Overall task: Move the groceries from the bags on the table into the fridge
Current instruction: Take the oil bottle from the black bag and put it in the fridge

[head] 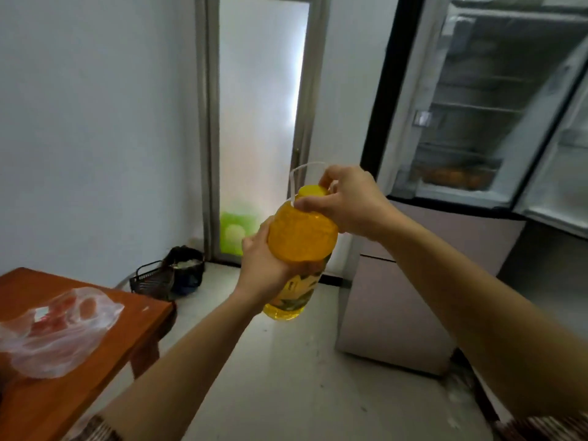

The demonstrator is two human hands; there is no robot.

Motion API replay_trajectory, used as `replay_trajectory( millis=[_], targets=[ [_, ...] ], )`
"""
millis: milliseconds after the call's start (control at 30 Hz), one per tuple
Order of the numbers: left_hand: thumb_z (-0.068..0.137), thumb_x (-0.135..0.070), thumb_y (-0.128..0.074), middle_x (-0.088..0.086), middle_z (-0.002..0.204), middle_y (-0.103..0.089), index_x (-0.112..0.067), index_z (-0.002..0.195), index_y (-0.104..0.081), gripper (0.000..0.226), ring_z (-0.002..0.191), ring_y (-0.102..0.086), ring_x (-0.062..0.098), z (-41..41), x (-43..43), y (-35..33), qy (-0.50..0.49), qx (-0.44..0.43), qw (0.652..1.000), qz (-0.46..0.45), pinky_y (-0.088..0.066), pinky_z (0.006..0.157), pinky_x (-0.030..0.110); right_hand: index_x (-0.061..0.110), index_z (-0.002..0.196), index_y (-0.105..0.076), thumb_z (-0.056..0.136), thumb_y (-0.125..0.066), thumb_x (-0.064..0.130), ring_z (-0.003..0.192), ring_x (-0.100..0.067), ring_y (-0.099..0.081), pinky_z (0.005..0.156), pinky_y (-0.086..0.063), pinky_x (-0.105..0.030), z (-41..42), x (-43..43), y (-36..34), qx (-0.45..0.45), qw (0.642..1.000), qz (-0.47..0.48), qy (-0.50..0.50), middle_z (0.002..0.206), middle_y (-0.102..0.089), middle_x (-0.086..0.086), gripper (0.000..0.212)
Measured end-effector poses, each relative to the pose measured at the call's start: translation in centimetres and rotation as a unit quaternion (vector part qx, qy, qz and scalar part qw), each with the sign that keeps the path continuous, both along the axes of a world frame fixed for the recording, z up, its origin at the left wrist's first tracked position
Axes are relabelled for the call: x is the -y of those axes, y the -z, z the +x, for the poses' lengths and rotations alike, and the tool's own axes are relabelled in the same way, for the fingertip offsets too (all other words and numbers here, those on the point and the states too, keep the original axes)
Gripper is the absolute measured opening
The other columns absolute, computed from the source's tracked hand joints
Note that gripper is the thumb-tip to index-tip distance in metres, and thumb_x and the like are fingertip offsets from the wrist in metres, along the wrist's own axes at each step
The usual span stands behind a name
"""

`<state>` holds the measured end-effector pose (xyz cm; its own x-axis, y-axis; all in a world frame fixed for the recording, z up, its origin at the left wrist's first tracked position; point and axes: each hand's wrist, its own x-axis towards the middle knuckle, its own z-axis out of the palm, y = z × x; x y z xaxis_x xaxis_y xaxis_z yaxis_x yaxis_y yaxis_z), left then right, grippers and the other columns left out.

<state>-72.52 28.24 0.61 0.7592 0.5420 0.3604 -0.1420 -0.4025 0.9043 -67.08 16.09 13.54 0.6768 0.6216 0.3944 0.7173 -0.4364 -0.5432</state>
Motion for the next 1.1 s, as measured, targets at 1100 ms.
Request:
replay_trajectory(
  millis=[1100],
  targets=[
    [0.053, -0.041, -0.09, -0.001, 0.132, -0.04, -0.038, 0.138, -0.033, 0.102, 0.111, -0.048, 0.012, 78.4, 29.9, -19.8, 0.106, 0.309, 0.945, 0.009, -0.043, 0.073, 0.016, 0.018, 0.096, -0.059, 0.075, -0.073, 0.054, 0.079, -0.019, -0.058, 0.066, -0.053, -0.035, 67.2, 30.0, -17.9, 0.365, 0.916, 0.034, 0.164, 0.084, -0.059, 0.001, 0.044]
  ],
)
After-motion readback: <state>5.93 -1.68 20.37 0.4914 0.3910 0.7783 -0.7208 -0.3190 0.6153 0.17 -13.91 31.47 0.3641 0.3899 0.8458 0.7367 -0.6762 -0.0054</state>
